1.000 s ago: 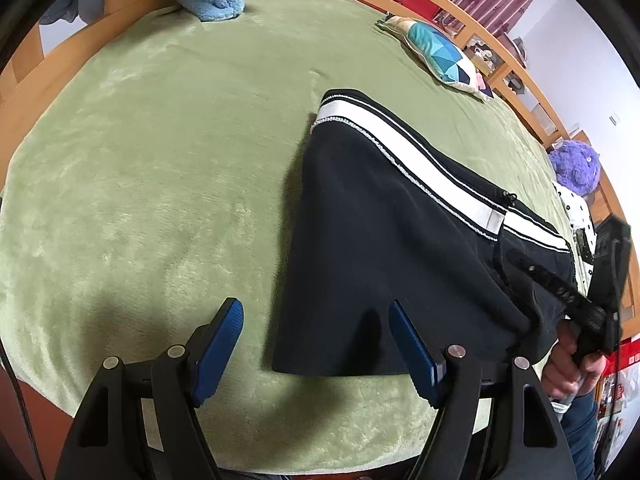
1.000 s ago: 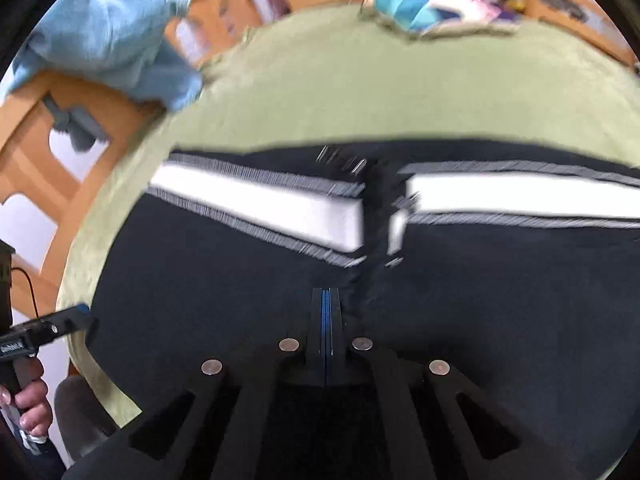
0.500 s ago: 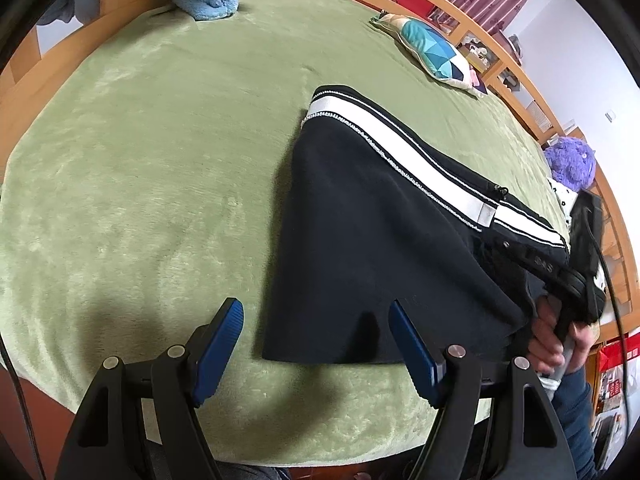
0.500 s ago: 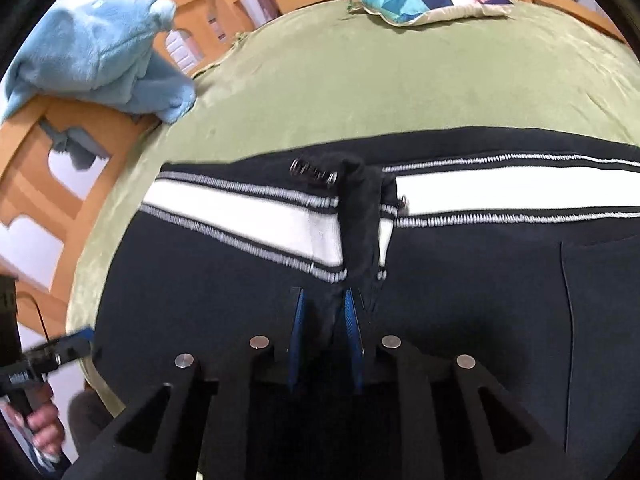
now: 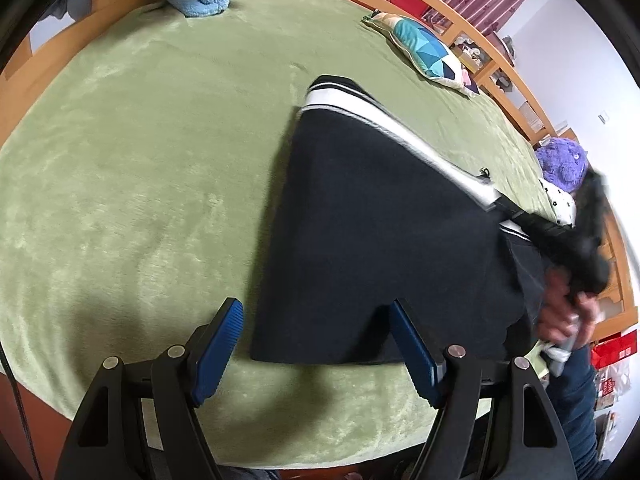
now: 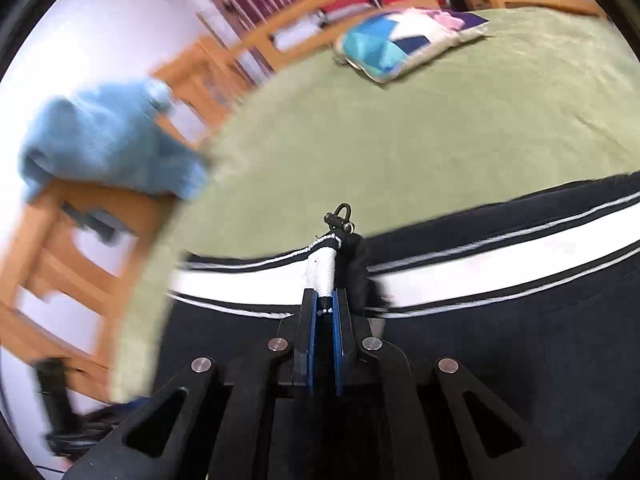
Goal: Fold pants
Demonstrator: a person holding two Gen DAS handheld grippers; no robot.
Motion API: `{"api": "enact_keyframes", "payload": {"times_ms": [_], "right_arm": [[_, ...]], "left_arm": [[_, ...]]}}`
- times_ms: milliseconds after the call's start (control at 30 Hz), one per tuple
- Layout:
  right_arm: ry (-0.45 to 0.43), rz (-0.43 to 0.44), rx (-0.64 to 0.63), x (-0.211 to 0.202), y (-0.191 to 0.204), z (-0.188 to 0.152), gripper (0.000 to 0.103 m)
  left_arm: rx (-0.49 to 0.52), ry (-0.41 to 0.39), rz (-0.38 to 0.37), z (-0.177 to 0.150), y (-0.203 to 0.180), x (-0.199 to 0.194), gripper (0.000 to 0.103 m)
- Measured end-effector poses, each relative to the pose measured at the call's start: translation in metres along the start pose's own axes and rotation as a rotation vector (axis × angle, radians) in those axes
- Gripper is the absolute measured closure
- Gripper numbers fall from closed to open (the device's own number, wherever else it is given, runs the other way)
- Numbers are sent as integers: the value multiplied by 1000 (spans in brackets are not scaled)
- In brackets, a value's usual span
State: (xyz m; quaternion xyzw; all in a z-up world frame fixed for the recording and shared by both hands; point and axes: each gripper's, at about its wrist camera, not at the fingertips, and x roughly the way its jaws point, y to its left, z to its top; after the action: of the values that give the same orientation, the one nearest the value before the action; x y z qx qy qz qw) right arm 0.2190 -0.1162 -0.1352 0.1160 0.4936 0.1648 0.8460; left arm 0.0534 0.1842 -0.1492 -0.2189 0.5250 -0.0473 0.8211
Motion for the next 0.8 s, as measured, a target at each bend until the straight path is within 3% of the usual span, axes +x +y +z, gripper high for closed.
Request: {"api": "enact_keyframes", "payload": {"times_ms": [100,167,300,433,533,600,700,800], "right_arm": [[139,-56,-65,29,2,-17,82],[104,-41,-47,15,0,-23,82],[-5,6,-26,-37,-3,-47,69],[32,55,-138,-51,10,-79,65],[87,9,-171,-36,8,-100,65],[102,24,-106,-26,2,-105,65],[104,42,-67,-24,-1,-103,65],[90,58,-73,-36,-2,-98,65]], "left_arm": [[-30,2,16,-3,1,9,29],[-47,13,20,-3,4,18,29],[-84,28,12,-8,6,35,29],[-84,-1,46,-10,-2,35,29],[-87,-14,77,-10,-6,33,32],[-84,-31,105,-9,-10,28,44],[-19,-75,142,-5,-26,11,80],[115,-141,197,1,-64,-13,87]]}}
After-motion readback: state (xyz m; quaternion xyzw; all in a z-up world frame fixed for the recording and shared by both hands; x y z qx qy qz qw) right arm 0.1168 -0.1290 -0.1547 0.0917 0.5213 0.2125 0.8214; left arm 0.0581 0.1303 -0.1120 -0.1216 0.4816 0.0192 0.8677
